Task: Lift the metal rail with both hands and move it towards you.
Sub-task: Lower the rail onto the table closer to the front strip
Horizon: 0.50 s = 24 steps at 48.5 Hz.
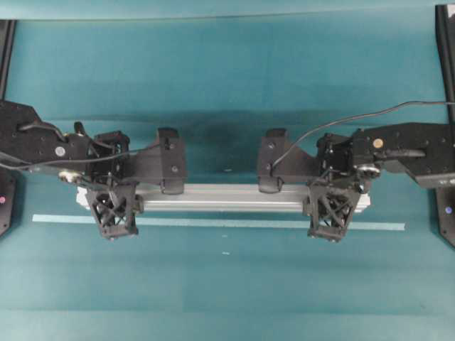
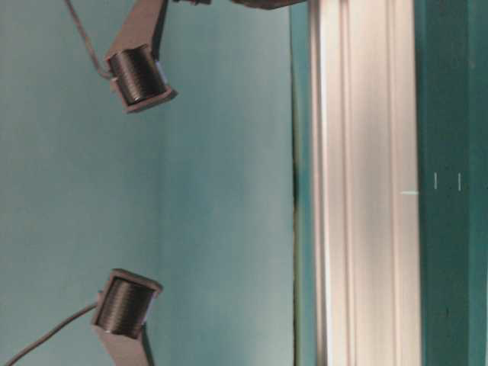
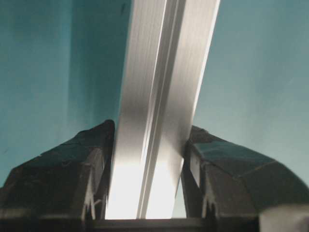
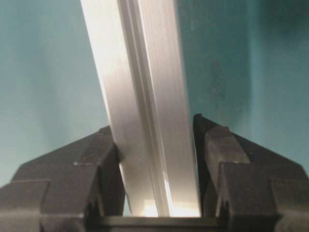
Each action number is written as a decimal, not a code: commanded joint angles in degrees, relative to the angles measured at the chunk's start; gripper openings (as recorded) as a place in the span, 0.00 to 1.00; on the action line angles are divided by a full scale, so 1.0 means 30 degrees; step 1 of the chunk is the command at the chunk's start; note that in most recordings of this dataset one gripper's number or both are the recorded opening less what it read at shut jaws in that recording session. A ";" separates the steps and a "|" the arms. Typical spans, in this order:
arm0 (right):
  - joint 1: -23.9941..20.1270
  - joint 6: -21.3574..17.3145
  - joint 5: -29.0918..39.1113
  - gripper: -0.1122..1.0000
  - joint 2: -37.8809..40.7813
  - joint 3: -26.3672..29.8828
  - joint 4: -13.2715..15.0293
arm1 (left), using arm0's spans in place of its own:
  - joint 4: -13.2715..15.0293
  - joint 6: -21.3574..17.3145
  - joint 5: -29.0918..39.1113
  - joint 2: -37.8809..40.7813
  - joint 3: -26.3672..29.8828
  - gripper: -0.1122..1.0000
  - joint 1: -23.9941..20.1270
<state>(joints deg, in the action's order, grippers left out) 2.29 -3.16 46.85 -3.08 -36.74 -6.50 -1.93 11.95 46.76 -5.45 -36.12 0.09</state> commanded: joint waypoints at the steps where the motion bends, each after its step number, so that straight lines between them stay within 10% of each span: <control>1: 0.0029 -0.0439 -0.0439 0.48 0.0029 -0.0469 -0.0088 | 0.0059 0.0791 -0.0381 -0.0059 0.0117 0.39 0.0059; 24: -0.0674 -0.0439 -0.2109 0.48 0.1055 -0.0996 -0.0088 | 0.0059 0.0967 -0.1230 0.0967 -0.0381 0.39 0.0234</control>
<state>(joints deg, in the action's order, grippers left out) 0.79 -3.25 41.22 -0.62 -39.81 -6.50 -1.93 12.92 43.42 -2.29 -37.00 1.05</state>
